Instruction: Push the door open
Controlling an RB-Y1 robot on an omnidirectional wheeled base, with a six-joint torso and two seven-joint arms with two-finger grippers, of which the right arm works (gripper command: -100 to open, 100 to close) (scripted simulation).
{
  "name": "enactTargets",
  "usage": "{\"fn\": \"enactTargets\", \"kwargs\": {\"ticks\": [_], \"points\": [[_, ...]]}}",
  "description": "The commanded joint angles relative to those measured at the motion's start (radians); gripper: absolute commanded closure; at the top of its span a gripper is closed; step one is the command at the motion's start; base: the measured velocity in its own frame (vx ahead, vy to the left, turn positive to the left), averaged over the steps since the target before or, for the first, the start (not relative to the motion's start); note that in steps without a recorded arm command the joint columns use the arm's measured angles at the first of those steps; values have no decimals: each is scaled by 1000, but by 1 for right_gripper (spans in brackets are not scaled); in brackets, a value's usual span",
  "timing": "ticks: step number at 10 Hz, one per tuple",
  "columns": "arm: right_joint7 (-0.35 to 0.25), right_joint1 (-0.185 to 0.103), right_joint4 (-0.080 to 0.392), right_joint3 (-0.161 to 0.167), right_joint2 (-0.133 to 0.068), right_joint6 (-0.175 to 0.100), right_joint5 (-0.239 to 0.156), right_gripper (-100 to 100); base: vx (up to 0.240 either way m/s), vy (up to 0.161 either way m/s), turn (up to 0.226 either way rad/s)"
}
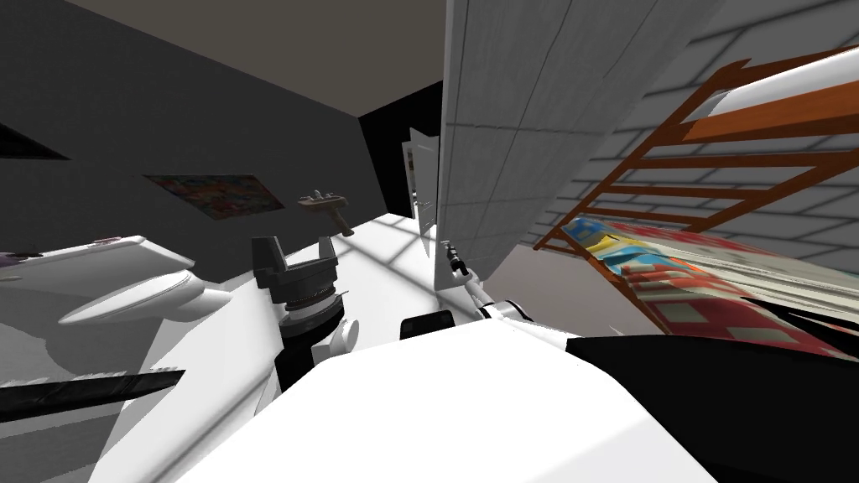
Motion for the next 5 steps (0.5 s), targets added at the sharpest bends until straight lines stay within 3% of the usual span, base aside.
{"fn": "enactTargets", "kwargs": {"ticks": [1, 5], "points": [[12, -1, -5, -26, -3, 1, -4, 100, 214, 161, -93], [28, -2, 3, -70, -8, -1, -13, 100, 165, 130, -70]]}}
